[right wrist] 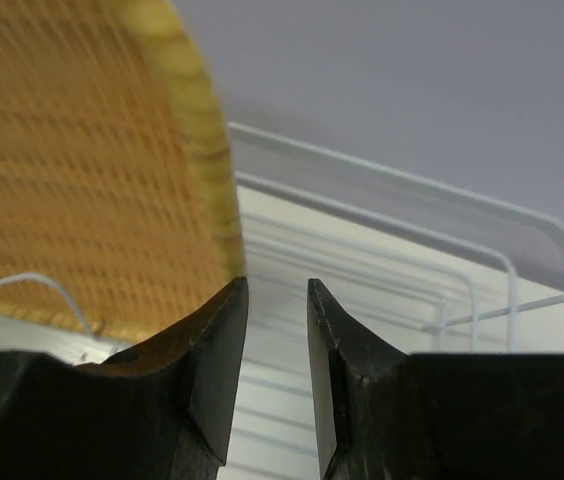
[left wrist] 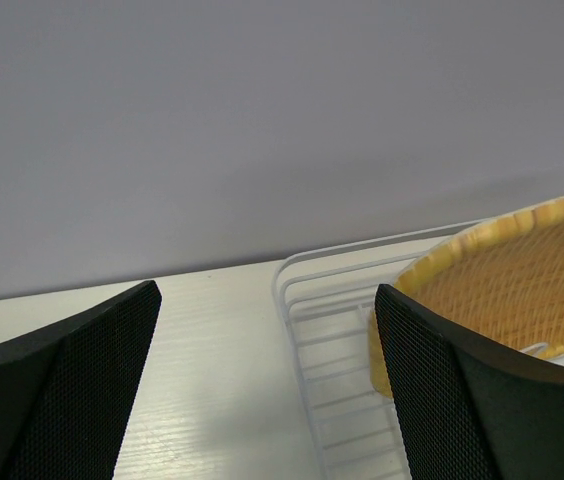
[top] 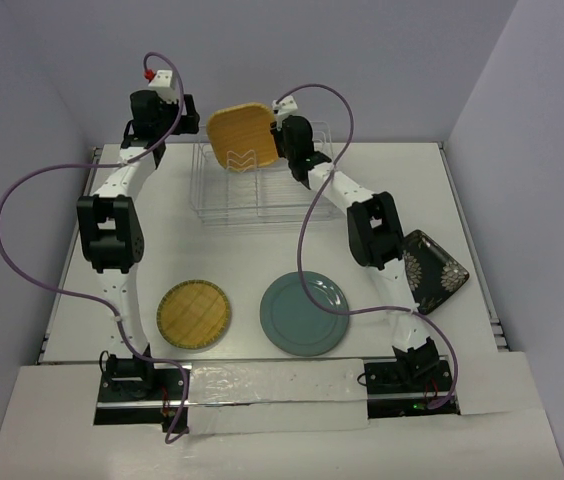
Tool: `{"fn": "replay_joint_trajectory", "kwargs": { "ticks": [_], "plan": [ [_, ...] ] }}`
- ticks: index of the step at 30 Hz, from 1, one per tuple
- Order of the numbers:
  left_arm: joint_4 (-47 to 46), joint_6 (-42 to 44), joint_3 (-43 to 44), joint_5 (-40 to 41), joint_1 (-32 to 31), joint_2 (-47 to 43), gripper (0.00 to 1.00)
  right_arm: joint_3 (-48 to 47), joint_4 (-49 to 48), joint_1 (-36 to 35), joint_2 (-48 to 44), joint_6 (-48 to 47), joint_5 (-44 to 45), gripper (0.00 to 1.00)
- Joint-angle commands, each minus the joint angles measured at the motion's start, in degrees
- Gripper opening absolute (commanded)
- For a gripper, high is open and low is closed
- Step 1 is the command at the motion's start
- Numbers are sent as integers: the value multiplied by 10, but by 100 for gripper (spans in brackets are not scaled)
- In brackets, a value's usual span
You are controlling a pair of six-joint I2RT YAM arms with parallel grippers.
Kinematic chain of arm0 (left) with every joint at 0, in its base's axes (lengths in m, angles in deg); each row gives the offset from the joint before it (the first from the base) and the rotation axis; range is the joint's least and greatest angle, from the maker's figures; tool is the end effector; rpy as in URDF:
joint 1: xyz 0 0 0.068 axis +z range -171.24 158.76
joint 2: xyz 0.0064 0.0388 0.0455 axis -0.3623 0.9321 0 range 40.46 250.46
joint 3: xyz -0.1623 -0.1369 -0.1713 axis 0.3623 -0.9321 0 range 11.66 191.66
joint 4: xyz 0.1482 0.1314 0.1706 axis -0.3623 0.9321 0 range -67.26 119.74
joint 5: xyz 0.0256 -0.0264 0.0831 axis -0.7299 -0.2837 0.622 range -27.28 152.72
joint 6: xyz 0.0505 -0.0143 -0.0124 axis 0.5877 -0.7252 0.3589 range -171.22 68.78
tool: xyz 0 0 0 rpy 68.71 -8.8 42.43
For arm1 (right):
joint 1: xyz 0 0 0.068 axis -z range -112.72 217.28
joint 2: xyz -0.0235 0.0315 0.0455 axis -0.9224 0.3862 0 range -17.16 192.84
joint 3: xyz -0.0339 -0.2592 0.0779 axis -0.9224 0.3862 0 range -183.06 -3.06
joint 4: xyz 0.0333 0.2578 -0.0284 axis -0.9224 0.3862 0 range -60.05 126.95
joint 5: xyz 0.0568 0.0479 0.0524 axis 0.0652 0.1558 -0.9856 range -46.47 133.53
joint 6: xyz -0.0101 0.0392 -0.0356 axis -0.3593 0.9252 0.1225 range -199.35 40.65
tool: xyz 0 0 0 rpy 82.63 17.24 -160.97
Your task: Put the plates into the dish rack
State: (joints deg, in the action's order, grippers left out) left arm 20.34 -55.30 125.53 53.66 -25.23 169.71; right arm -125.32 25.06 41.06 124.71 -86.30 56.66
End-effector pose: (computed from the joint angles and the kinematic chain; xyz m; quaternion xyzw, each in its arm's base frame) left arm 0.5438 -0.0436 0.2863 0.0486 0.7801 -0.1054 0.6148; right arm 0.5271 0.2506 0.2230 -0.1576 0.7739 0.0123 0.6132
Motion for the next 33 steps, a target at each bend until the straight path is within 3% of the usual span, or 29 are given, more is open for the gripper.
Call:
{"fn": "replay_joint_trajectory", "kwargs": {
  "ticks": [1, 8, 17, 24, 31, 33],
  "plan": [
    [-26, -6, -3, 5, -10, -16, 96, -3, 42, -16, -36, 68, -67, 38],
    [-31, -4, -15, -21, -14, -21, 96, -32, 86, -16, -27, 123, -80, 40],
    [-18, 65, -8, -240, -16, -7, 96, -3, 86, -10, -47, 132, -74, 41],
    [4, 99, 61, -248, -16, 44, 95, 45, 76, -5, -86, 121, -63, 41],
    [18, 146, 103, -298, -15, 75, 80, 122, 56, -5, -149, 110, -54, 40],
    [20, 160, 111, -293, -16, 84, 69, 169, 35, -5, -179, 104, -50, 40]
  ]
}}
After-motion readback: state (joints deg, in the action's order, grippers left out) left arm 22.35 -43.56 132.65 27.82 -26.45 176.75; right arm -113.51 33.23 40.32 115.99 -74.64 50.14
